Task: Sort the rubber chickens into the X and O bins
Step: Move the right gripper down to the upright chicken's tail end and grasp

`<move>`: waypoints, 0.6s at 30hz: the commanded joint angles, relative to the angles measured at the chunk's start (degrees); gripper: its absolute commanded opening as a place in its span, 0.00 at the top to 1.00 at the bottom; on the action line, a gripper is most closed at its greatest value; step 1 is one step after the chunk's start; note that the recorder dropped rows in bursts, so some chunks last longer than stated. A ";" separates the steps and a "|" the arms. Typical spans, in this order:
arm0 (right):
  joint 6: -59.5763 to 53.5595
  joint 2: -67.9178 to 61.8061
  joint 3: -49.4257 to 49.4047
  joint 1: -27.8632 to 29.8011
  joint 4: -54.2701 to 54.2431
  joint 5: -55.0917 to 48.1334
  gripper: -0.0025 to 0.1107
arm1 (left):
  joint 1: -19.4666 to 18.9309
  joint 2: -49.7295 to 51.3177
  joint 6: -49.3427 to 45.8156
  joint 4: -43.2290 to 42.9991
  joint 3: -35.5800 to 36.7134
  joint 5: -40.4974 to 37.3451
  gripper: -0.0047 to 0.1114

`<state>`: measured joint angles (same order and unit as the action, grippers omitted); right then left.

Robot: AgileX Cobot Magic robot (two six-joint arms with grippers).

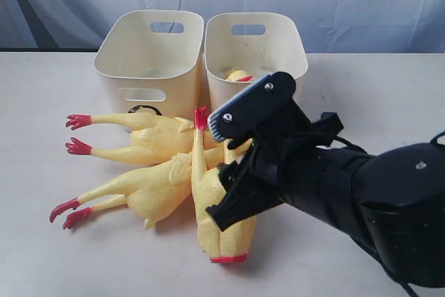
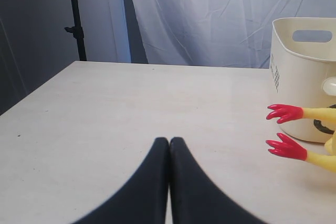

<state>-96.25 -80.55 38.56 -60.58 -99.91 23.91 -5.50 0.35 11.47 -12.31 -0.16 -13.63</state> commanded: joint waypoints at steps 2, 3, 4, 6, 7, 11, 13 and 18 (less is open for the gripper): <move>10.82 0.43 -3.95 -0.17 -0.04 -5.46 0.43 | -0.04 -0.35 0.06 -0.38 0.16 -0.02 0.96; 13.20 0.43 -4.24 -0.17 -0.04 -7.00 0.43 | -0.04 -0.35 0.06 -0.38 0.16 -0.02 0.96; 15.73 0.43 -4.24 -0.17 -0.04 -7.62 0.43 | -0.04 -0.35 0.06 -0.38 0.16 -0.02 0.96; 20.61 0.43 -4.52 -0.17 -0.04 -8.40 0.43 | -0.04 -0.35 0.06 -0.38 0.16 -0.02 0.96; 22.18 0.43 -4.52 -0.17 -0.04 -8.29 0.43 | -0.04 -0.35 0.06 -0.38 0.16 -0.02 0.96; 29.48 0.43 -4.52 -0.17 -0.04 -7.90 0.43 | -0.04 -0.35 0.06 -0.38 0.16 -0.02 0.96; 32.46 0.30 -4.62 -0.17 -0.04 -6.74 0.43 | -0.04 -0.35 0.06 -0.38 0.16 -0.02 0.96; 36.77 0.30 -6.35 -0.17 -0.04 -6.42 0.43 | -0.04 -0.35 0.06 -0.38 0.16 -0.02 0.96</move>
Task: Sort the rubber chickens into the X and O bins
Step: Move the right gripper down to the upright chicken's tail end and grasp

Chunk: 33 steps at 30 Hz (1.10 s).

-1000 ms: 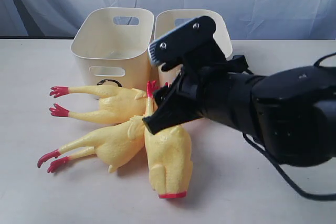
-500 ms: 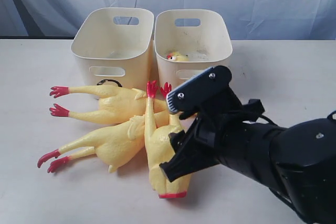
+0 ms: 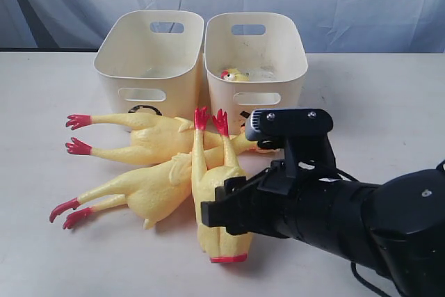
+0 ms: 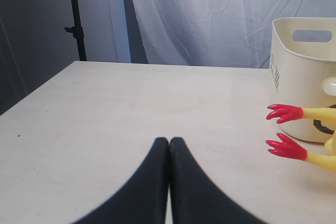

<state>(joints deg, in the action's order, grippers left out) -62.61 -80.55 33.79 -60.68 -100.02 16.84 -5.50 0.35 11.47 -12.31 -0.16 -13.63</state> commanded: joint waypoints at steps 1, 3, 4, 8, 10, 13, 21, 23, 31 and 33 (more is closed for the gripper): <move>3.59 0.30 -2.07 -0.07 0.07 0.65 0.43 | -0.04 -0.35 0.06 -0.38 0.16 -0.02 0.96; 4.44 0.30 -3.18 -0.07 0.07 0.55 0.43 | -0.04 -0.35 0.06 -0.38 0.16 -0.02 0.96; 4.44 0.30 -3.33 -0.07 0.07 0.07 0.43 | -0.04 -0.35 0.06 -0.38 0.16 -0.02 0.96; 4.44 0.30 -3.33 -0.07 0.31 -2.16 0.43 | -0.04 -0.35 0.06 -0.38 0.16 -0.02 0.96; 4.44 0.20 -3.20 -0.07 0.41 -2.16 0.43 | -0.04 -0.35 0.06 -0.38 0.16 -0.02 0.96; 4.52 -0.36 -3.20 0.05 0.78 -1.80 0.43 | -0.04 -0.35 0.06 -0.38 0.16 -0.02 0.96; 4.82 -4.87 -3.20 0.05 3.49 -1.93 0.43 | -0.04 -0.35 0.06 -0.38 0.16 -0.02 0.96; 5.23 -5.27 -3.20 0.05 4.94 -2.04 0.43 | -0.04 -0.35 0.06 -0.38 0.16 -0.02 0.96; 10.94 -7.73 -0.96 0.05 13.55 -2.12 0.43 | -0.04 -0.35 0.06 -0.38 0.16 -0.02 0.96; 13.25 -8.92 -0.96 0.05 13.20 -1.54 0.43 | -0.04 -0.35 0.06 -0.38 0.16 -0.02 0.96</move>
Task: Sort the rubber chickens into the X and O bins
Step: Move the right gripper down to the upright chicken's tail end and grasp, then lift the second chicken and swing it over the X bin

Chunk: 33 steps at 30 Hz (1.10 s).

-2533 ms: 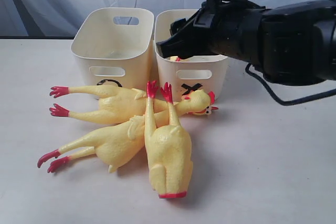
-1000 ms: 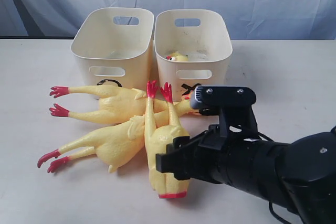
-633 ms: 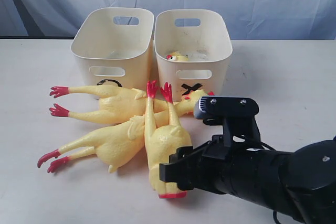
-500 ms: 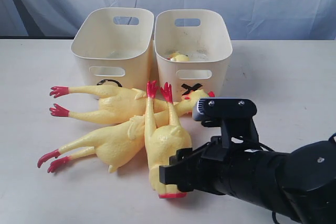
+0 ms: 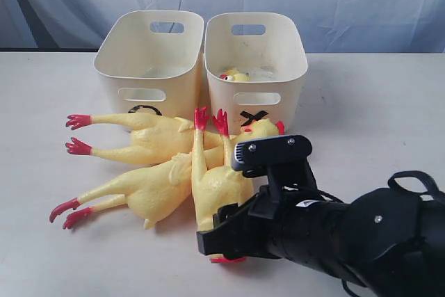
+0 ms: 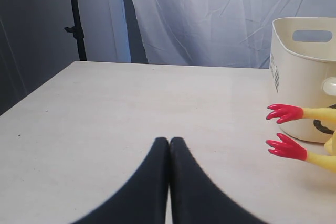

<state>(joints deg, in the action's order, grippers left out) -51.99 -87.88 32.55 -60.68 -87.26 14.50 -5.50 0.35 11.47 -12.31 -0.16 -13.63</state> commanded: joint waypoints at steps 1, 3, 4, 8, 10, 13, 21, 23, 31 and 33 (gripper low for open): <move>3.17 -2.40 0.33 0.05 1.06 0.83 0.43 | -0.04 -0.35 0.06 -0.38 0.16 -0.02 0.96; 4.36 -3.27 0.97 0.05 2.37 0.73 0.43 | -0.04 -0.35 0.06 -0.38 0.16 -0.02 0.96; 4.36 -3.41 1.34 0.05 2.37 0.72 0.43 | -0.04 -0.35 0.06 -0.38 0.16 -0.02 0.96; 4.36 -3.66 1.57 0.05 3.42 0.72 0.43 | -0.04 -0.35 0.06 -0.22 0.16 -0.02 0.96; 4.24 -3.66 1.57 0.05 3.52 0.72 0.52 | -0.04 -0.35 0.06 -0.22 0.16 -0.02 0.96; 4.24 -3.66 1.57 0.05 3.52 0.72 0.73 | -0.04 -0.35 0.06 -0.22 0.16 -0.02 0.96; 4.24 -3.66 1.57 0.05 3.41 0.32 0.99 | -0.04 -0.35 0.06 -0.22 0.16 -0.02 0.96; 4.24 -3.66 1.57 0.05 3.52 -0.32 0.99 | -0.04 -0.35 0.06 -0.22 0.16 -0.02 0.96; 4.10 0.50 1.57 0.05 5.86 -3.30 0.99 | -0.04 -0.35 0.06 -0.22 0.16 -0.02 0.96; 4.10 3.01 1.57 0.05 5.86 -4.37 0.99 | -0.04 -0.35 0.06 -0.33 0.16 -0.02 0.96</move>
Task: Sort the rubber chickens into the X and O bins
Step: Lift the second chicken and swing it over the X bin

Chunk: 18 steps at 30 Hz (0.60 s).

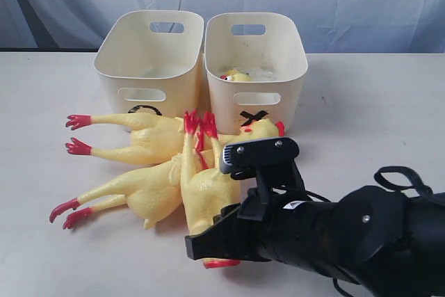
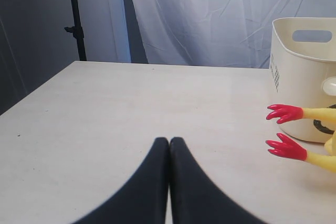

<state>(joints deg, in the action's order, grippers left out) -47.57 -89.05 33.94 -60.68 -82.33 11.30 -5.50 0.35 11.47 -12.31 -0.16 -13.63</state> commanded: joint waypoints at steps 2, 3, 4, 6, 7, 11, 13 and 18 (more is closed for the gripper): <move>-0.32 6.74 0.18 0.05 0.93 -1.93 0.99 | -0.04 -0.35 0.06 -0.33 0.16 -0.02 0.96; -0.32 7.62 0.18 0.05 0.93 -1.93 0.99 | -0.04 -0.35 0.06 -0.33 0.16 -0.02 0.96; -0.32 9.38 0.18 0.05 0.93 -1.76 0.99 | -0.04 -0.35 0.06 -0.33 0.16 -0.02 0.96; -0.32 11.85 0.18 0.05 0.93 -1.34 0.99 | -0.04 -0.35 0.06 -0.33 0.16 -0.02 0.96; -0.32 12.54 0.18 0.05 0.93 -1.00 0.99 | -0.04 -0.35 0.06 -0.33 0.16 -0.02 0.96; -0.67 15.84 0.18 0.05 1.35 3.79 0.99 | -0.04 -0.35 0.06 -0.33 0.16 -0.02 0.96; -1.41 16.90 0.18 0.05 1.35 6.25 0.99 | -0.04 -0.35 0.06 -0.33 0.16 -0.02 0.96; -4.06 17.45 0.18 0.05 1.35 15.02 0.99 | -0.04 -0.35 0.06 -0.33 0.16 -0.02 0.96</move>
<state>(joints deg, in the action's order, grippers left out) -49.67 -72.26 33.94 -60.68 -81.52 20.67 -5.50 0.35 11.47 -12.31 -0.16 -13.63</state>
